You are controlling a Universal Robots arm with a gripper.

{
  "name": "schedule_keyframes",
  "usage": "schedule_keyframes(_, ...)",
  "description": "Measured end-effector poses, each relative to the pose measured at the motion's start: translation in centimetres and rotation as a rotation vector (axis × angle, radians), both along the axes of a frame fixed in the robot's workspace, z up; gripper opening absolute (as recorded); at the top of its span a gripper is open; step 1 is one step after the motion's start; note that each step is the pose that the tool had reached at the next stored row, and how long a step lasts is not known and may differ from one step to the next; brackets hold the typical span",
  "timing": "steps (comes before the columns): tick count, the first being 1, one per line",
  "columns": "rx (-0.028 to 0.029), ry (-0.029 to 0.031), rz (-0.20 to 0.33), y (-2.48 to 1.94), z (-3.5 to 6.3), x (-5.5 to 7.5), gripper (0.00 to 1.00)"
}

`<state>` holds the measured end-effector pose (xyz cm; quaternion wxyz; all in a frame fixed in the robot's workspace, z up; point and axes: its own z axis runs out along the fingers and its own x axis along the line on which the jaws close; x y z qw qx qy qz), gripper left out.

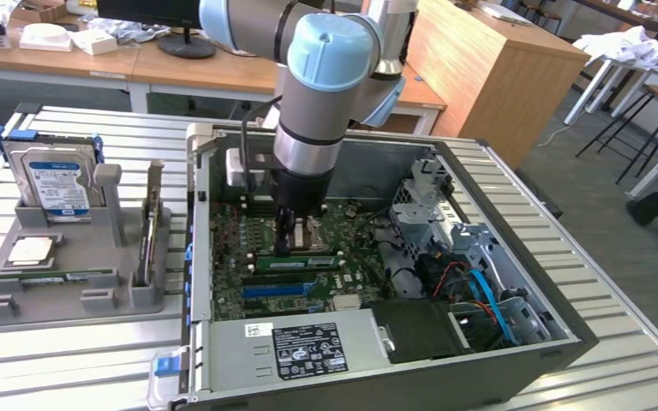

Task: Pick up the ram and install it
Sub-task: 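Press down the ram until it locks into place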

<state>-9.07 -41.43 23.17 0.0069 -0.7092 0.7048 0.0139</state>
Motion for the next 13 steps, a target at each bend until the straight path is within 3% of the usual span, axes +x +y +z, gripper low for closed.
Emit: schedule_keyframes(13,-0.0002,0.0001,0.000,0.00,-0.35,0.00,0.10)
